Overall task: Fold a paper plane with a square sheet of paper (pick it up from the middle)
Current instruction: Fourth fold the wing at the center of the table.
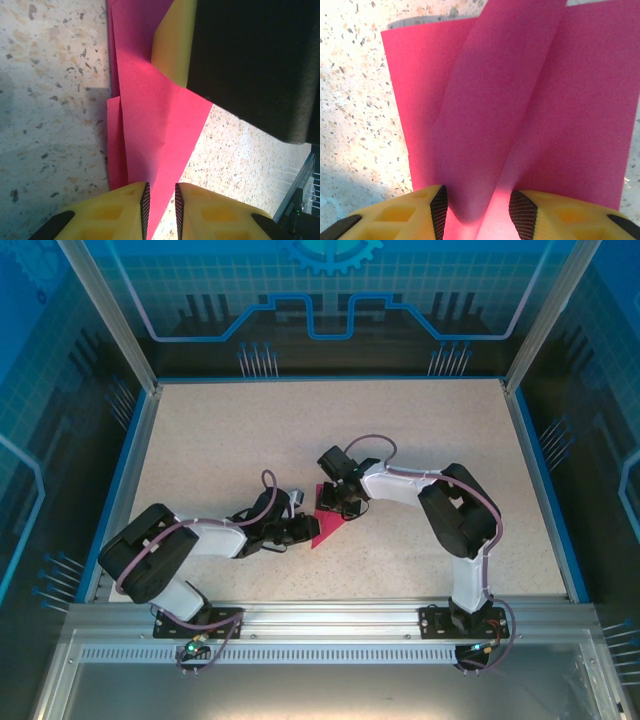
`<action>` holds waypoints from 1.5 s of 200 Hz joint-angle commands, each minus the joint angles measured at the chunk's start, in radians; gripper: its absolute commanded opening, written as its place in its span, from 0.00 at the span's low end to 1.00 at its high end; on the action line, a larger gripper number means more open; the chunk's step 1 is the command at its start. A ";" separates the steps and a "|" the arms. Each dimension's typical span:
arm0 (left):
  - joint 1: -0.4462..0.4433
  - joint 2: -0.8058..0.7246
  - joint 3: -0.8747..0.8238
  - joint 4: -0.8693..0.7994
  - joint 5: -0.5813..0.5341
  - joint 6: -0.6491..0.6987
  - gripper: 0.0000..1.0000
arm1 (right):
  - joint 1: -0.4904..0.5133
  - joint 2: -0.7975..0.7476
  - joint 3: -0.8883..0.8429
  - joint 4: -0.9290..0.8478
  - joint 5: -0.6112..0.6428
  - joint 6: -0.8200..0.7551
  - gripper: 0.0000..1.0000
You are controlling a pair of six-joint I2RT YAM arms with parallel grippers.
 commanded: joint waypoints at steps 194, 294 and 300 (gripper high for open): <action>-0.021 -0.058 0.028 -0.083 0.088 -0.008 0.26 | -0.001 0.162 -0.074 -0.108 0.088 0.020 0.42; -0.032 -0.010 0.038 -0.149 0.064 0.005 0.25 | -0.001 0.173 -0.070 -0.121 0.096 0.029 0.41; -0.032 -0.006 0.040 -0.151 0.064 0.004 0.25 | 0.000 0.173 -0.070 -0.122 0.097 0.029 0.41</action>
